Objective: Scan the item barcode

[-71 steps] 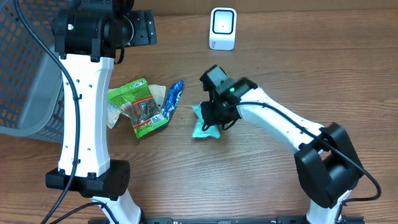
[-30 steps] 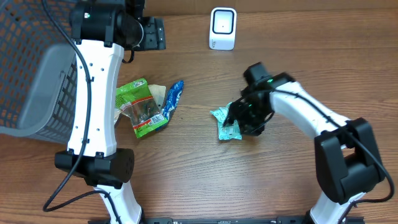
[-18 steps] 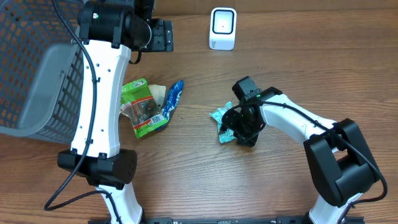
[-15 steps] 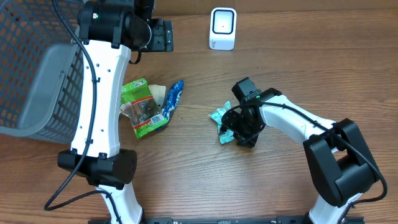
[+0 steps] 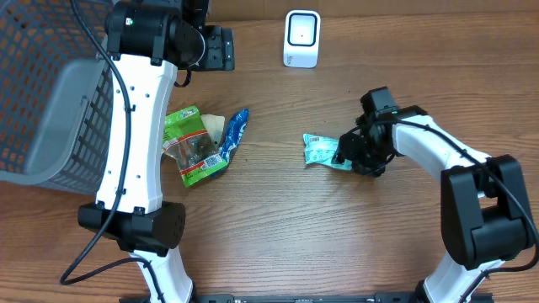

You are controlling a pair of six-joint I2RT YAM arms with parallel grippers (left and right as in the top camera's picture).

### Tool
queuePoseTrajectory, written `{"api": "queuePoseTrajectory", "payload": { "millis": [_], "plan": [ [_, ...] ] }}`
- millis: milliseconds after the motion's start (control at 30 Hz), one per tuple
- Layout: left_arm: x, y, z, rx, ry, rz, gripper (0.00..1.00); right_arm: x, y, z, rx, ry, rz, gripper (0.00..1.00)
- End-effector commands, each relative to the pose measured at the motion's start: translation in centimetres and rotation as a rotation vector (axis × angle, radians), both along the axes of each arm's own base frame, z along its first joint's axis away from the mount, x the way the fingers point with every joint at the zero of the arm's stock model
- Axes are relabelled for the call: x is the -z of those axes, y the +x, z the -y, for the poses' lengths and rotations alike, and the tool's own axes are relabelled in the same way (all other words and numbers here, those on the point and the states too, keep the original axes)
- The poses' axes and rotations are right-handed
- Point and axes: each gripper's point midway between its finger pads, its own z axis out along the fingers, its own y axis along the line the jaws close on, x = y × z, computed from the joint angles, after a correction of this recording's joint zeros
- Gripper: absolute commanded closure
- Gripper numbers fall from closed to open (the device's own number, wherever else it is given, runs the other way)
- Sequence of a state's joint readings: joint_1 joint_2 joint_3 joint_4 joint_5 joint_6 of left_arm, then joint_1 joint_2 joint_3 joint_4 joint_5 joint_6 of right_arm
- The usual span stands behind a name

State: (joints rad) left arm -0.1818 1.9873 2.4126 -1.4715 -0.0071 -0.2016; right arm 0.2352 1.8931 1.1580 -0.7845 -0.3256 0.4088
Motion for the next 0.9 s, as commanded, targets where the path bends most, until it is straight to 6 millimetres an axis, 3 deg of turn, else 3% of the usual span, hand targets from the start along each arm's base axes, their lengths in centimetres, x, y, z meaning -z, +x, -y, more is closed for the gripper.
{"api": "queuePoseTrajectory", "payload": {
  "millis": [0,133,300,433,567,867],
  "plan": [
    [0.2,-0.1,0.3,0.028,0.003,-0.007,0.17,-0.8,2.4,1.8,-0.165,-0.087,0.162,0.35],
    [0.2,-0.1,0.3,0.028,0.003,-0.006,0.17,-2.0,4.2,2.3,-0.175,-0.118,0.221,0.34],
    [0.2,0.0,0.3,0.028,0.003,-0.006,0.16,-6.0,6.7,1.8,-0.105,-0.042,0.253,0.3],
    [0.2,0.0,0.3,0.028,0.003,-0.003,0.16,-8.1,6.5,0.9,0.054,0.097,0.156,0.28],
    [0.2,0.1,0.3,0.027,0.002,-0.001,0.16,-7.0,4.5,0.5,0.286,0.118,-0.025,0.28],
    [0.2,0.1,0.3,0.026,0.005,0.0,0.16,-3.1,0.5,-3.5,0.423,0.094,-0.178,0.28]
  ]
}}
